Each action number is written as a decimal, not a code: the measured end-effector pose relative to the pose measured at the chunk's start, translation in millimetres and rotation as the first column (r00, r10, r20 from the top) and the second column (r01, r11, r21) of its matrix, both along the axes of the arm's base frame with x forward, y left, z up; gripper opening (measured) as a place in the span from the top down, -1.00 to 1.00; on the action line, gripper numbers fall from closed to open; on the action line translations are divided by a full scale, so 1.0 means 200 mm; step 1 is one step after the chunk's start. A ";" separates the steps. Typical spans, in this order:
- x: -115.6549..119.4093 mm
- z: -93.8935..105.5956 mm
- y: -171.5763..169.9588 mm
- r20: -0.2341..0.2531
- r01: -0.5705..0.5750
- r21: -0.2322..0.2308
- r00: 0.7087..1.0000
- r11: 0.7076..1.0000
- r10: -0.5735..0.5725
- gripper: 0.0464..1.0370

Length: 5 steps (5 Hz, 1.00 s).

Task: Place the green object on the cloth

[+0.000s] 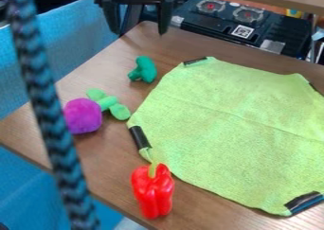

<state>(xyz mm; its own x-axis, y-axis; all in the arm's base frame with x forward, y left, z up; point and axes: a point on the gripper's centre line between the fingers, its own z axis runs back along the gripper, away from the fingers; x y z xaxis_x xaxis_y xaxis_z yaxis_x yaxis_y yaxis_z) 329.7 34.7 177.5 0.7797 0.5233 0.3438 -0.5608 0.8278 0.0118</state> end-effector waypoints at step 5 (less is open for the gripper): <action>0.30 -0.47 0.26 0.039 -0.120 -0.026 0.992 0.992 0.121 -0.92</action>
<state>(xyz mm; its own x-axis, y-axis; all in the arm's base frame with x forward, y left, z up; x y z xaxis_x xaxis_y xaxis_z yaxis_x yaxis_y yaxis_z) 390.3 86.7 84.0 0.6961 0.6211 0.3602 -0.6563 0.7538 -0.0317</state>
